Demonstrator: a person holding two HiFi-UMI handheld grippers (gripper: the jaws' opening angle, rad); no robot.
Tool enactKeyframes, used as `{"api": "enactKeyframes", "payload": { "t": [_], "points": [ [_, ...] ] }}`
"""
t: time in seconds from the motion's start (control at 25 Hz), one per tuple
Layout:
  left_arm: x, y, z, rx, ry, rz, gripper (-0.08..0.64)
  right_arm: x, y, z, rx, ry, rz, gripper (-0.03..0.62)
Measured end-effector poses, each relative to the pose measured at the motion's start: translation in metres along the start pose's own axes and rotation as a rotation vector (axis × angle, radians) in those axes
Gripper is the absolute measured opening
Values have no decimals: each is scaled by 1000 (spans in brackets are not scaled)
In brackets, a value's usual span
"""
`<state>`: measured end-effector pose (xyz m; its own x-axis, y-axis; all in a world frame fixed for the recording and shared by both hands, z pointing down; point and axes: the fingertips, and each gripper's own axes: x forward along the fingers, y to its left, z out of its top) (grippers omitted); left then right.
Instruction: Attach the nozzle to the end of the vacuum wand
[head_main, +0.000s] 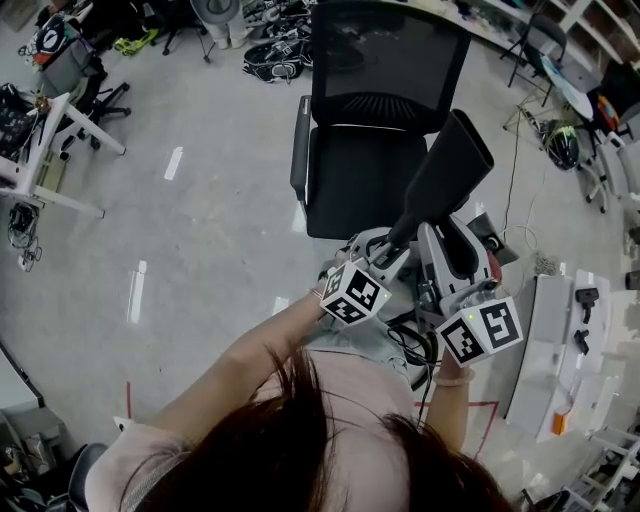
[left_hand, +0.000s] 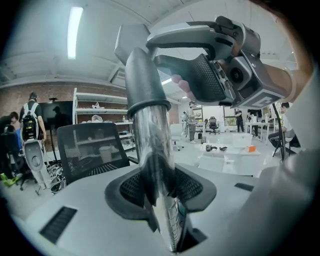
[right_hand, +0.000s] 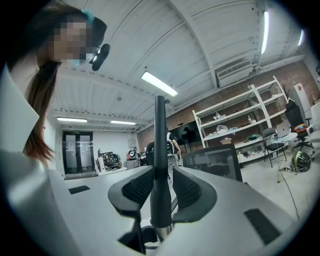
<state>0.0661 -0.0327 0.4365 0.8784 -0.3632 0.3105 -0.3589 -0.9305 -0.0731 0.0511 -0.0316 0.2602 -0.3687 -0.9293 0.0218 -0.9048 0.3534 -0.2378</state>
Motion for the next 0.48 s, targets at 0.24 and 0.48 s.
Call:
{"api": "enactKeyframes", "payload": {
  "t": [0.24, 0.48],
  "points": [
    [-4, 2, 0, 2, -3, -6, 143, -12, 3, -3, 11, -12, -28, 112],
    [-13, 8, -1, -2, -12, -13, 143, -19, 8, -4, 17, -30, -81, 110]
  ]
}}
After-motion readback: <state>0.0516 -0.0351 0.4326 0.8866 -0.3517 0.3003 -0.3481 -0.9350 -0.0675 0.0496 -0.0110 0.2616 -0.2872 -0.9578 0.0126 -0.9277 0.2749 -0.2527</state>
